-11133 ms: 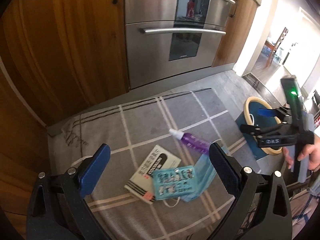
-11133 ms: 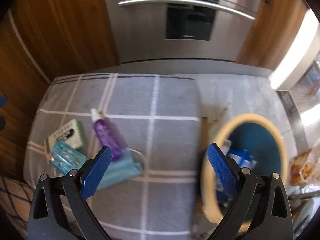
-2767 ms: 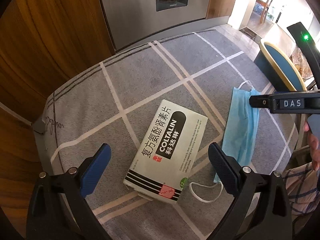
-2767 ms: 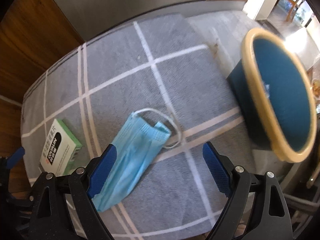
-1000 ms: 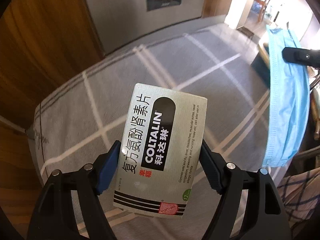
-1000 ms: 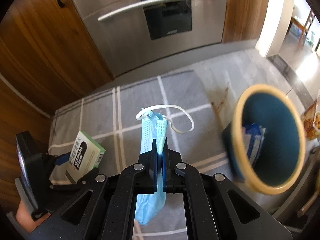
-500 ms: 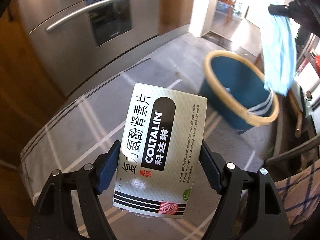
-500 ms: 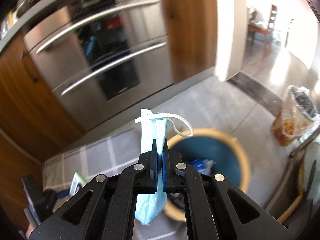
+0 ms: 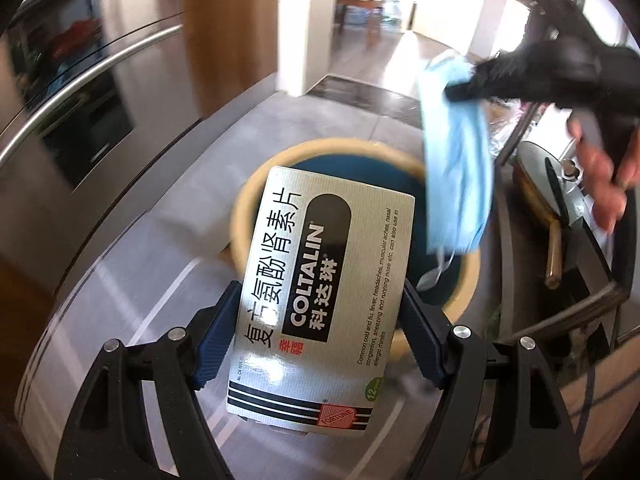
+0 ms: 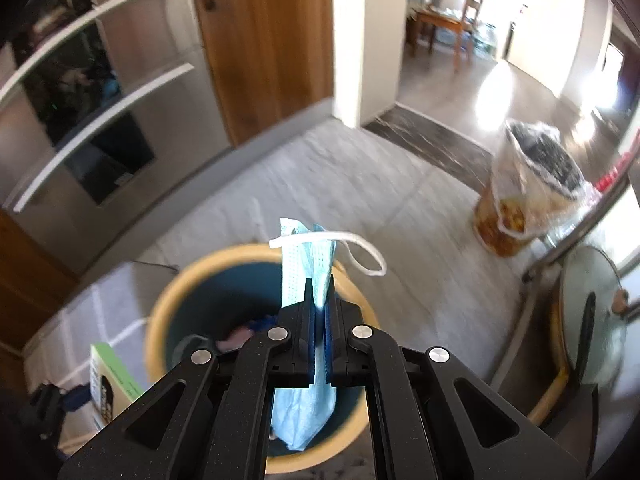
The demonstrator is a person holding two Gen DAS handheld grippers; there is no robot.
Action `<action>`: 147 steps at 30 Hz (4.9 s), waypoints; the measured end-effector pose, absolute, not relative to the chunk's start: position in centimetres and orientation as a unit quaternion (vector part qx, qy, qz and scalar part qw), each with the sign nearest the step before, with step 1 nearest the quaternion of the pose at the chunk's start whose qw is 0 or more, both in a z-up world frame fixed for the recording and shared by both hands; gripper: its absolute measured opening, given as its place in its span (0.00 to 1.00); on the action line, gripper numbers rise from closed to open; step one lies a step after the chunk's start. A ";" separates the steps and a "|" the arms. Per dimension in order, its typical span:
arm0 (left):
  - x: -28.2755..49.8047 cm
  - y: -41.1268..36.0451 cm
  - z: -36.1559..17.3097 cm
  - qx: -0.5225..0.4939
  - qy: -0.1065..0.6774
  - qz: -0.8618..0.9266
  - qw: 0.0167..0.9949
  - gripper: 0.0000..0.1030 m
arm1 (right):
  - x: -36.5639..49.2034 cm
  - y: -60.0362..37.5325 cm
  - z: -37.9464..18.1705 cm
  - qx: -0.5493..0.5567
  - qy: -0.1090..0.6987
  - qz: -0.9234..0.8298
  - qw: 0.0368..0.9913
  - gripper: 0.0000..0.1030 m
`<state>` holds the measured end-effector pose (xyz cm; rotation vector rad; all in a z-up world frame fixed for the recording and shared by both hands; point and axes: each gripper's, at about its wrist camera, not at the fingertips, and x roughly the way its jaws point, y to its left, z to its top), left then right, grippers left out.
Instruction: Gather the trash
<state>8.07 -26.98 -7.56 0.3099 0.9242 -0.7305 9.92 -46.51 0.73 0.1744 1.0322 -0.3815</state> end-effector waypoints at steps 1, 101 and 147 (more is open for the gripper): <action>8.4 -28.0 -7.7 0.144 0.428 -0.349 0.821 0.73 | 10.0 -46.6 -0.1 0.079 0.499 -0.184 0.843 0.04; -1.9 -11.7 -1.4 0.093 0.395 -0.220 0.887 0.95 | -5.9 -33.0 2.7 0.128 0.484 -0.193 0.844 0.95; -2.5 -12.1 -1.2 0.106 0.380 -0.209 0.895 0.95 | -5.6 -32.8 2.7 0.127 0.486 -0.188 0.844 0.95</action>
